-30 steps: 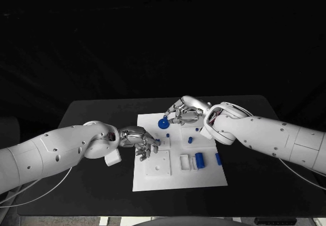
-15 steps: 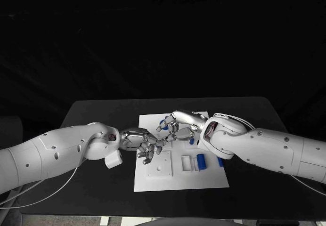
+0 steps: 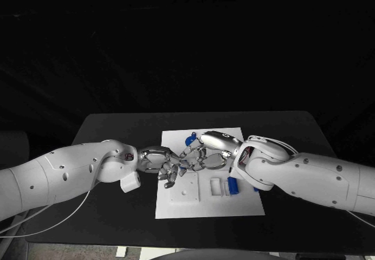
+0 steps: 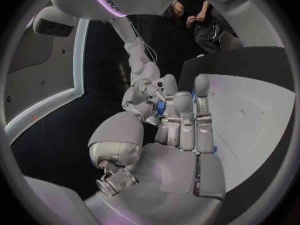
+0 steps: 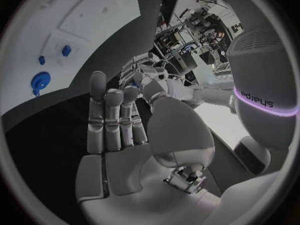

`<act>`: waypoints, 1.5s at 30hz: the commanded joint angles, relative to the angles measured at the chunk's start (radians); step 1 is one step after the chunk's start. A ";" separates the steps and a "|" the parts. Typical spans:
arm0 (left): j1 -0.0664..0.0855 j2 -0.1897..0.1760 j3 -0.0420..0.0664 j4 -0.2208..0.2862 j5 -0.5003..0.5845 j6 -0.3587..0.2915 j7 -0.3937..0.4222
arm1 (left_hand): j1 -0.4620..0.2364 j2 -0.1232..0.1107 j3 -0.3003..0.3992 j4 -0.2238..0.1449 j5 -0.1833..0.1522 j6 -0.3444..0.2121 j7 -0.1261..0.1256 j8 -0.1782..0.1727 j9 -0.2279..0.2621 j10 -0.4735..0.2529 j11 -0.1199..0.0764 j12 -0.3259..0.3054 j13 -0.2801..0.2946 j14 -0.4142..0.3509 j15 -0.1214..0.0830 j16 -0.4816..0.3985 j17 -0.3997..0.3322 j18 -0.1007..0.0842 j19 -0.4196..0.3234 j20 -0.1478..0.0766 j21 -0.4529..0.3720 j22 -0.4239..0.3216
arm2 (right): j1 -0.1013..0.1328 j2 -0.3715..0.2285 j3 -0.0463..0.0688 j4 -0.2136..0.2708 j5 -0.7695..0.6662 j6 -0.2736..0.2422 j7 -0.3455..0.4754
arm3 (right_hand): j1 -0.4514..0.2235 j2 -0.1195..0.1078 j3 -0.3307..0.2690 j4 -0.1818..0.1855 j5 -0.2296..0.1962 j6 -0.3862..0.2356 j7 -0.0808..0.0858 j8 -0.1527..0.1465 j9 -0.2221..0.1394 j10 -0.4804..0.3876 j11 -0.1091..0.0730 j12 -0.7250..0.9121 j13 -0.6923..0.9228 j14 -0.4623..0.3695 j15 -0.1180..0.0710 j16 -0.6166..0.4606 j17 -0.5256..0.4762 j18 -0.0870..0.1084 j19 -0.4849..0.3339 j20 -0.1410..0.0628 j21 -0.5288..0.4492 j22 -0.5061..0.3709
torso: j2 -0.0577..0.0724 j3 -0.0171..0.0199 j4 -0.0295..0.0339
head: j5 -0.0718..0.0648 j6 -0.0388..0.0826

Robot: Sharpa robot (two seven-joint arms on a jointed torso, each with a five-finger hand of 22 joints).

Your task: Assemble the parts on the task board

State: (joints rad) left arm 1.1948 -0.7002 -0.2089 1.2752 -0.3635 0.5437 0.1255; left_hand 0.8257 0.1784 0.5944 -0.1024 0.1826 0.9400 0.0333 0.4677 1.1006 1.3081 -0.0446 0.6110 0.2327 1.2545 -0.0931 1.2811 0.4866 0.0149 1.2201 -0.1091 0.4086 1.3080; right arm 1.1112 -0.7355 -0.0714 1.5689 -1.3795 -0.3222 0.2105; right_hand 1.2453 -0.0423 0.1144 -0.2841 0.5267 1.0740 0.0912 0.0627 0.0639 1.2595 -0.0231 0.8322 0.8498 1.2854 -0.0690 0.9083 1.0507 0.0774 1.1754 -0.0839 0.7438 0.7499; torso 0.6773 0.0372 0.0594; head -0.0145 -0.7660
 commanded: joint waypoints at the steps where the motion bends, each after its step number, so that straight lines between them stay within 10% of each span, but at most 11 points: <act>1: 0.000 -0.001 0.001 -0.002 -0.009 0.006 0.008 | 0.000 0.000 0.094 -0.092 0.007 0.021 -0.025 0.000 0.001 0.002 -0.001 0.004 0.002 0.002 -0.007 0.007 0.001 0.012 -0.002 -0.009 0.004 0.021 | -0.002 -0.005 0.000 0.008 -0.012 0.000 0.030 | 0.004 -0.009 0.008 -0.001 0.013 0.004 0.002 -0.001 0.002 -0.004 0.002 0.011 0.011 0.003 0.002 0.009 0.008 0.017 -0.001 0.000 -0.009 0.020 | 0.000 0.0002 -0.0007 | 0.001 0.001; 30: -0.001 -0.003 0.001 0.010 -0.048 0.012 0.009 | 0.009 -0.006 0.089 -0.093 0.002 0.027 -0.026 -0.011 0.005 0.003 -0.001 0.005 0.001 0.003 -0.007 0.007 0.002 0.013 -0.003 -0.009 0.010 0.020 | -0.006 -0.001 0.000 0.011 0.037 0.026 0.041 | -0.032 0.043 0.017 0.002 -0.046 0.013 0.002 -0.001 0.001 -0.002 0.006 0.049 0.049 0.010 0.006 0.046 0.036 0.016 0.037 0.004 -0.117 0.167 | 0.000 -0.0001 -0.0001 | 0.000 -0.005; 45: -0.001 -0.006 0.001 0.020 -0.048 0.020 0.019 | 0.011 -0.007 0.085 -0.093 0.001 0.027 -0.025 -0.016 0.006 0.002 -0.001 0.004 -0.001 0.002 -0.007 0.005 0.000 0.013 -0.003 -0.009 0.010 0.019 | -0.006 0.003 -0.001 0.006 0.037 0.041 0.041 | -0.003 0.080 0.090 0.003 -0.262 0.092 -0.010 0.000 0.003 -0.006 0.004 0.054 0.051 0.008 0.005 0.049 0.037 0.016 0.042 0.003 -0.141 0.204 | 0.001 0.0006 -0.0003 | 0.000 -0.009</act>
State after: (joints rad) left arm 1.1940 -0.7089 -0.2087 1.2862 -0.4091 0.5428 0.1265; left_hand 0.8264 0.1688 0.5982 -0.1091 0.1803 0.9421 0.0353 0.4556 1.1050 1.3080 -0.0444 0.6108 0.2333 1.2543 -0.0928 1.2848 0.4871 0.0150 1.2165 -0.1127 0.4158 1.3075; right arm 1.1053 -0.7350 -0.0725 1.5744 -1.3466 -0.2965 0.2430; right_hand 1.2437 0.0226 0.1988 -0.2817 0.2769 1.1565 0.0834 0.0557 0.0639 1.2582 -0.0175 0.8826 0.9012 1.2927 -0.0619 0.9545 1.0873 0.0768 1.2116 -0.0768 0.6056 0.9527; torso 0.6774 0.0372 0.0589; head -0.0145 -0.7746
